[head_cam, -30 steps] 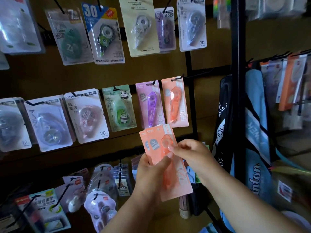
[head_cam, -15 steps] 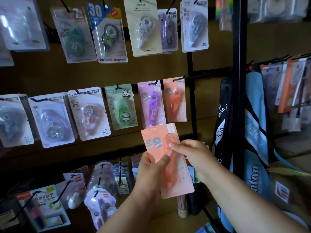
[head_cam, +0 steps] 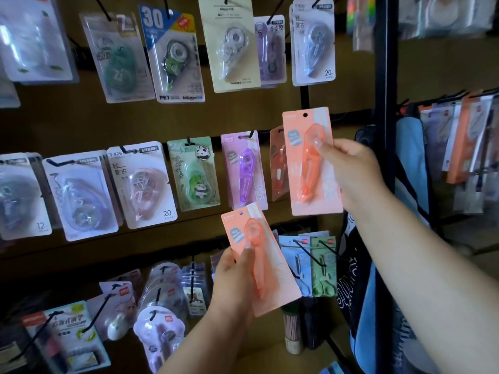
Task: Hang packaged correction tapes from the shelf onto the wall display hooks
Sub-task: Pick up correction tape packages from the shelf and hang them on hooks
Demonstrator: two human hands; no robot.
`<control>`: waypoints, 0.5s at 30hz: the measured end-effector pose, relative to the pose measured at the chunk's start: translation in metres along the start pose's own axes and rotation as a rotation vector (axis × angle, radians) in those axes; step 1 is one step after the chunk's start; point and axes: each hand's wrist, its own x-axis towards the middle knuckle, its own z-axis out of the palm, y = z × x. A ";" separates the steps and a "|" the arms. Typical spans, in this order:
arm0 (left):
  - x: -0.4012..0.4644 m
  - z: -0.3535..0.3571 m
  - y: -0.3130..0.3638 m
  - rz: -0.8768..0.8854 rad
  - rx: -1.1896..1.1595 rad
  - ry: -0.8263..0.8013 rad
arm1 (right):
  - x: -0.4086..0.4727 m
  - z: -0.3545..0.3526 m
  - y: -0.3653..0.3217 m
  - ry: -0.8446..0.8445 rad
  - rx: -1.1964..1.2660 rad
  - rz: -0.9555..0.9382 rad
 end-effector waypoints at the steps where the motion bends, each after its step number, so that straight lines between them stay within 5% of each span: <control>1: 0.001 0.000 -0.001 0.000 -0.001 -0.006 | 0.004 0.001 -0.003 -0.012 -0.028 0.000; 15: -0.001 -0.001 -0.001 -0.012 -0.001 -0.045 | 0.030 0.020 0.012 -0.061 -0.204 0.096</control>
